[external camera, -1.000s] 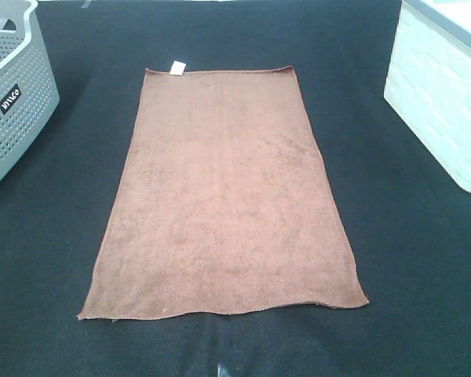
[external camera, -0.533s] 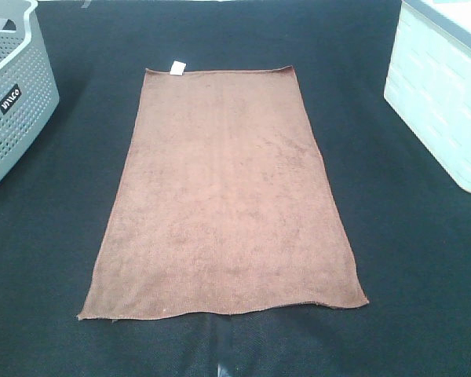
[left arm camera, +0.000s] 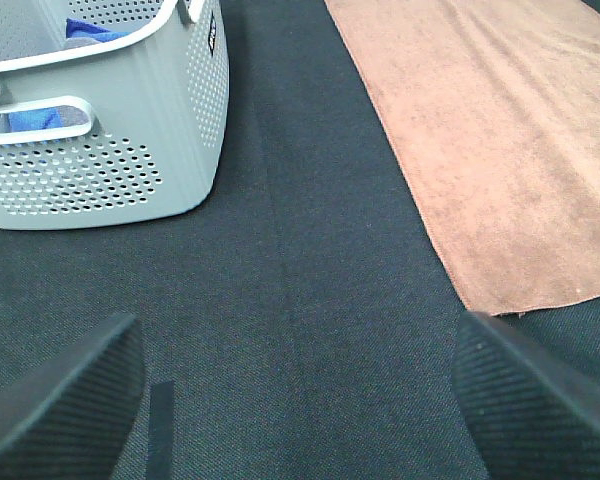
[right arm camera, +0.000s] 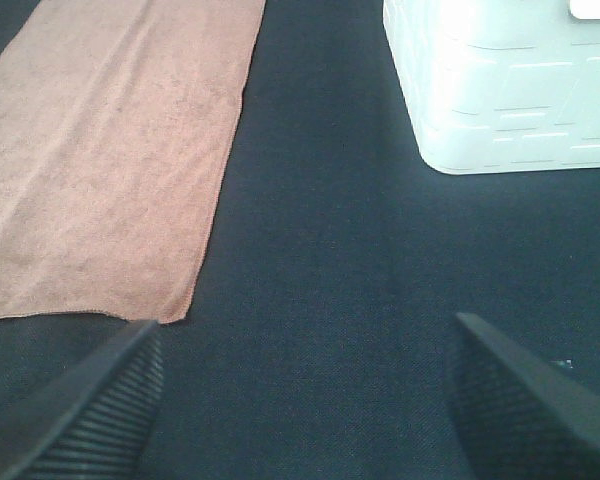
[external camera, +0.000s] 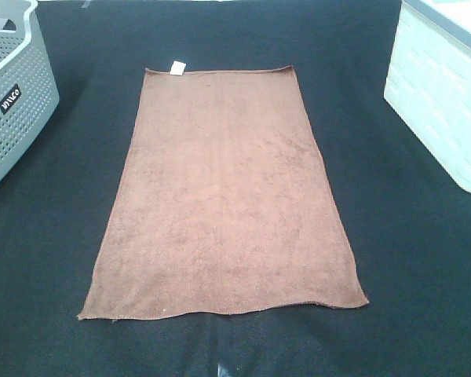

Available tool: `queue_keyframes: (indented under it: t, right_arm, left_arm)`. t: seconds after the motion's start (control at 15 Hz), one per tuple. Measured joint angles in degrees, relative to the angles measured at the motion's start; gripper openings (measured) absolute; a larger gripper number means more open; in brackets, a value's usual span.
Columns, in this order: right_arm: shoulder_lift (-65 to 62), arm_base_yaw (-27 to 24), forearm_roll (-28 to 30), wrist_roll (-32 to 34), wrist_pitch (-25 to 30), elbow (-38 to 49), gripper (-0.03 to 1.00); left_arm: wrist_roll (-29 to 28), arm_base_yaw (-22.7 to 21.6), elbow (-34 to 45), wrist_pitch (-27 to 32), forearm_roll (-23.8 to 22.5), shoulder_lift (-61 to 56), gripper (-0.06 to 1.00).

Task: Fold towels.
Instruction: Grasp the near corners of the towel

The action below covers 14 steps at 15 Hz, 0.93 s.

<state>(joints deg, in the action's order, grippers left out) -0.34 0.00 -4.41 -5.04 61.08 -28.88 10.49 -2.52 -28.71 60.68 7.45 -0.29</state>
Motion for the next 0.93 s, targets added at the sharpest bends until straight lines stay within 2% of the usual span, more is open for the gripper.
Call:
queue_keyframes:
  t: [0.93]
  right_arm:
    - [0.0, 0.0, 0.0, 0.0, 0.0, 0.0, 0.73]
  left_arm:
    - [0.0, 0.0, 0.0, 0.0, 0.0, 0.0, 0.8]
